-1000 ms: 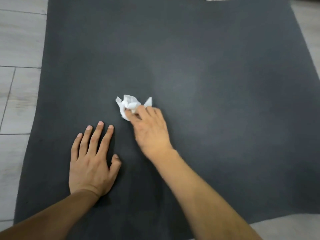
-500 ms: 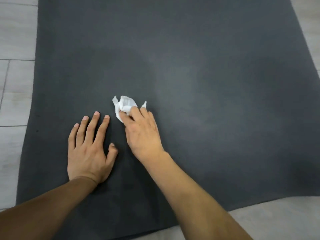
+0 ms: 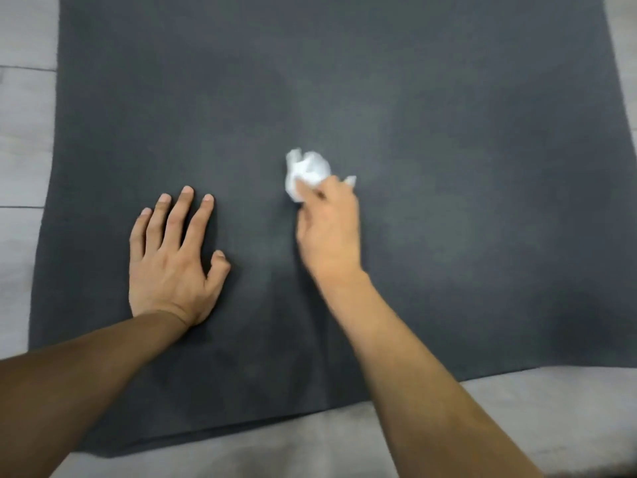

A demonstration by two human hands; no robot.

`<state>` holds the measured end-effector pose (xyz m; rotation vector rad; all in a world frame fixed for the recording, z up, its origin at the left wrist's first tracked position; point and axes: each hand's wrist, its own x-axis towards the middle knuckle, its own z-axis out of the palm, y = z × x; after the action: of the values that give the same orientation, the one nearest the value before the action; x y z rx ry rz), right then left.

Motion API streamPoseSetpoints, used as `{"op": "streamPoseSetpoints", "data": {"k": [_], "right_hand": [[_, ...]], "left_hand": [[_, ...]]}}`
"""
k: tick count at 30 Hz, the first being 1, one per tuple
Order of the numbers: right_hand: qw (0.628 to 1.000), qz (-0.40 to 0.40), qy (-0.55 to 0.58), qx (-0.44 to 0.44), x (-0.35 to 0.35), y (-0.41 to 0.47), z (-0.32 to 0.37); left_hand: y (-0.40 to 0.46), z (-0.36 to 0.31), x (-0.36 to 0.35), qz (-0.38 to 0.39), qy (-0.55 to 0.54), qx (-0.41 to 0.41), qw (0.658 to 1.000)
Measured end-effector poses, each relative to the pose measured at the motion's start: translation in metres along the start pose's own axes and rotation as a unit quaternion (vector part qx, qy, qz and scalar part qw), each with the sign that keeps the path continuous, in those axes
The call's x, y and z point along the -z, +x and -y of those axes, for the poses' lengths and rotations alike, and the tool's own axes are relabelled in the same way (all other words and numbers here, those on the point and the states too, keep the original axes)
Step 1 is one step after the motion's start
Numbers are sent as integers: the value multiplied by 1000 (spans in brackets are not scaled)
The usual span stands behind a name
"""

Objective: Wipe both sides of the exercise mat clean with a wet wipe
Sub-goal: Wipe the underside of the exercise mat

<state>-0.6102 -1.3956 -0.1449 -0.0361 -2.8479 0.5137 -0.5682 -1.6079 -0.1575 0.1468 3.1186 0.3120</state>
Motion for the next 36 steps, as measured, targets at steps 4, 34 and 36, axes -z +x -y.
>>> {"op": "streamPoseSetpoints", "data": {"k": [4,34,36], "right_hand": [[992,21,-32,118,7,-2,-6],[963,-126,-104,-213,66,-40,-136],[970,-82,-94,-210,58,-45,-123]], "left_hand": [[1,-1,0,8,-3,0,1000],[0,0,-1,-20,-21,-1,1000],[-1,0,-2,-20,-20,-3,1000]]}}
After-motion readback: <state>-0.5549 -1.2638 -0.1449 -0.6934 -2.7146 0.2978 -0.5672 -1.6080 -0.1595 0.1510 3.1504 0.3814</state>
